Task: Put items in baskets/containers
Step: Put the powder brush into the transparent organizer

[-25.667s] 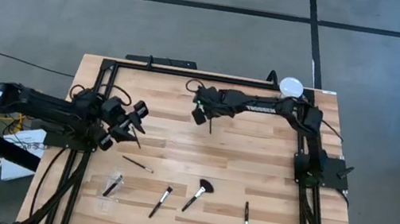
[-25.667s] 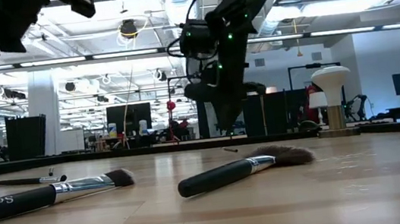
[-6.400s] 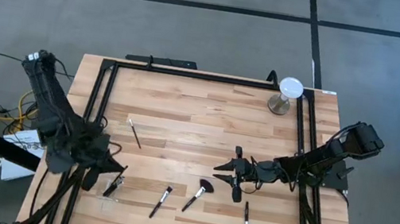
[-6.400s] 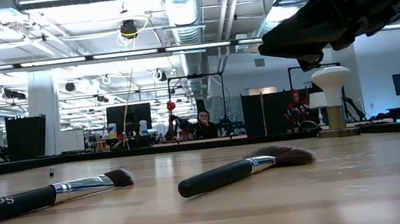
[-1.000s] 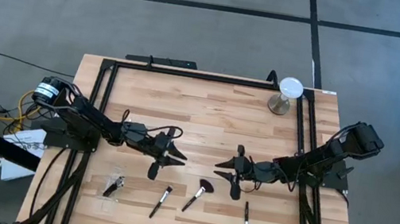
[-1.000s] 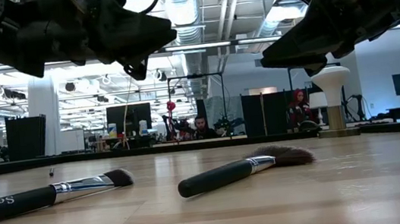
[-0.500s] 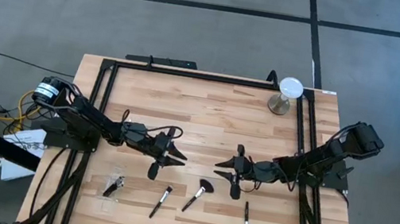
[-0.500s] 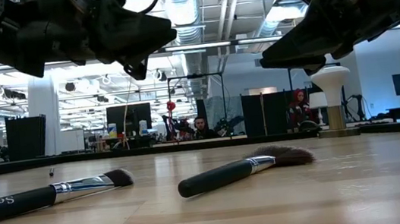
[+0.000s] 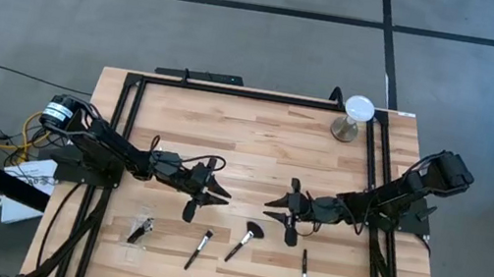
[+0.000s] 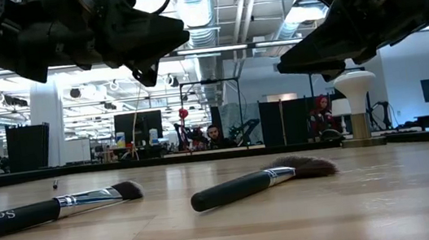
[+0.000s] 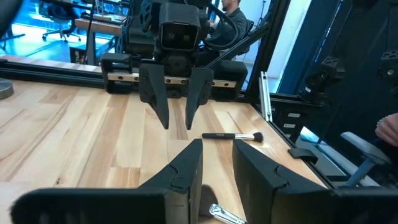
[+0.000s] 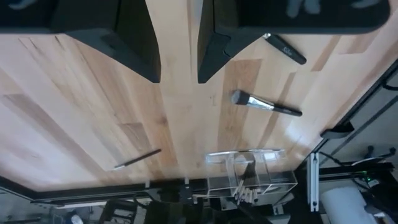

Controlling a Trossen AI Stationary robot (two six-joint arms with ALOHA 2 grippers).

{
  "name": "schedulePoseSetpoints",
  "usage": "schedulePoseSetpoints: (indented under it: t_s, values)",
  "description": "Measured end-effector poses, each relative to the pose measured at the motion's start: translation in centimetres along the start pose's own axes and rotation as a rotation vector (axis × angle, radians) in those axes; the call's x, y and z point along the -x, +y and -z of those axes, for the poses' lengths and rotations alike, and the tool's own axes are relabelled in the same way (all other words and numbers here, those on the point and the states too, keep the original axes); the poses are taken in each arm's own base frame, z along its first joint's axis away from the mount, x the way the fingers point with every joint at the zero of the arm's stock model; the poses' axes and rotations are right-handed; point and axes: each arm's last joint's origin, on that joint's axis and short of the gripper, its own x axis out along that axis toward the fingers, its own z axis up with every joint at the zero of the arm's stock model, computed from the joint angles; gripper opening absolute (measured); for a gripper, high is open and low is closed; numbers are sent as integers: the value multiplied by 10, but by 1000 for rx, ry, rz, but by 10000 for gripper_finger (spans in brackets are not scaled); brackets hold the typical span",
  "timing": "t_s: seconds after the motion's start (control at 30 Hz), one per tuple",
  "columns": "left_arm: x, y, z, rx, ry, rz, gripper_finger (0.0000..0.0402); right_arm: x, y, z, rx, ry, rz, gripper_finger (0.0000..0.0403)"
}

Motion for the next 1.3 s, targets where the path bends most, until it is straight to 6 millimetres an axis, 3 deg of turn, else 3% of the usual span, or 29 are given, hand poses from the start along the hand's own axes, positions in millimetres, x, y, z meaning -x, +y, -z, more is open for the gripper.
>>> schedulePoseSetpoints:
  t_s: [0.7, 1.0, 1.3]
  values:
    - [0, 5, -1, -3, -6, -19, 84, -1, -5, -3, -66, -39, 84, 98]
    - [0, 6, -4, -31, -30, -20, 84, 7, 13, -11, 34, -152, 158, 98]
    - [2, 20, -7, -83, -44, -70, 84, 15, 28, -9, 42, -173, 232, 98]
